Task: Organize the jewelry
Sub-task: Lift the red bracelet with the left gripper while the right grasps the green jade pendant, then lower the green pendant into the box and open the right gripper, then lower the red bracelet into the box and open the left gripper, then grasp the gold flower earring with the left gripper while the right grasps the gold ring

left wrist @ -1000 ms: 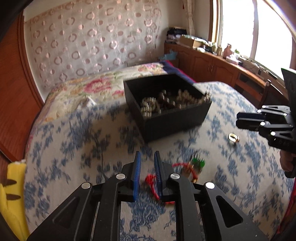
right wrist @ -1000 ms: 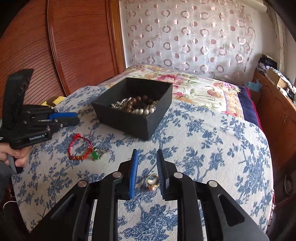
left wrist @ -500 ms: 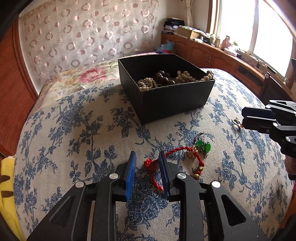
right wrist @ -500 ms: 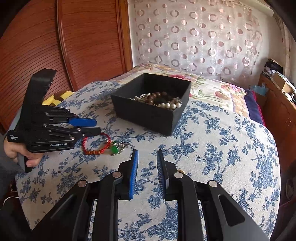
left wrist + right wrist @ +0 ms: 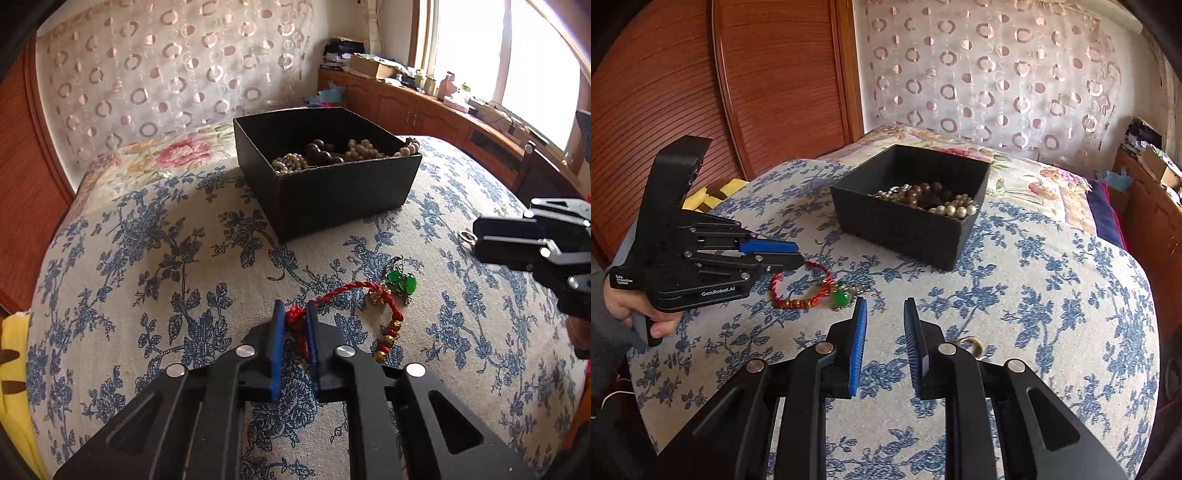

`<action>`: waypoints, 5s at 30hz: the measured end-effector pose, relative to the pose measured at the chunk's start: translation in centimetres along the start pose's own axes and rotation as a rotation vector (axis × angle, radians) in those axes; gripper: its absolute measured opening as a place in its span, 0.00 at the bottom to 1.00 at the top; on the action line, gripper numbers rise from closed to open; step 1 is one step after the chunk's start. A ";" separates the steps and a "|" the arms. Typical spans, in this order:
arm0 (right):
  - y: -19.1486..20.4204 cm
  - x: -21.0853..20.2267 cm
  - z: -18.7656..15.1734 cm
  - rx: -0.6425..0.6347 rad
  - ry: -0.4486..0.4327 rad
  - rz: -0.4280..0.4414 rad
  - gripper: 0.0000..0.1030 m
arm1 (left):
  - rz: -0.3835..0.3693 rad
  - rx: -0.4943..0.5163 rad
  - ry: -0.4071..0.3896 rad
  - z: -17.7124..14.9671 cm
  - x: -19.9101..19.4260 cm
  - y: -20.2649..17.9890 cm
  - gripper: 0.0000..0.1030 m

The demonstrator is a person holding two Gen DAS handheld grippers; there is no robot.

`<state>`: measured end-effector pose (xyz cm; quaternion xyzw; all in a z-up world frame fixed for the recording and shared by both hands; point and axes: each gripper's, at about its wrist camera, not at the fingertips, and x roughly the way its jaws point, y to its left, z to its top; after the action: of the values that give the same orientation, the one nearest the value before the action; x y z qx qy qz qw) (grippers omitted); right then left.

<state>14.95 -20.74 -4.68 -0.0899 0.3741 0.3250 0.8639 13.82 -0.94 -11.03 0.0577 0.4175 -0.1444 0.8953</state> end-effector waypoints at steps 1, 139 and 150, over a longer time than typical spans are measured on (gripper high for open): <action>0.2 0.2 0.0 -0.002 0.003 0.003 0.22 | -0.004 -0.004 0.001 0.1 0.0 0.1 0.07; -4.3 1.0 -2.2 -0.023 0.107 -0.104 0.42 | 0.041 0.023 -0.187 5.9 -3.5 -3.1 0.86; -4.6 1.3 -2.8 -0.009 0.109 -0.101 0.42 | 0.029 0.037 -0.030 1.6 0.2 -3.2 0.86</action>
<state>16.87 -24.81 -8.00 -0.1301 0.4144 0.2771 0.8571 14.13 -4.36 -10.15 0.0784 0.4003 -0.1399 0.9023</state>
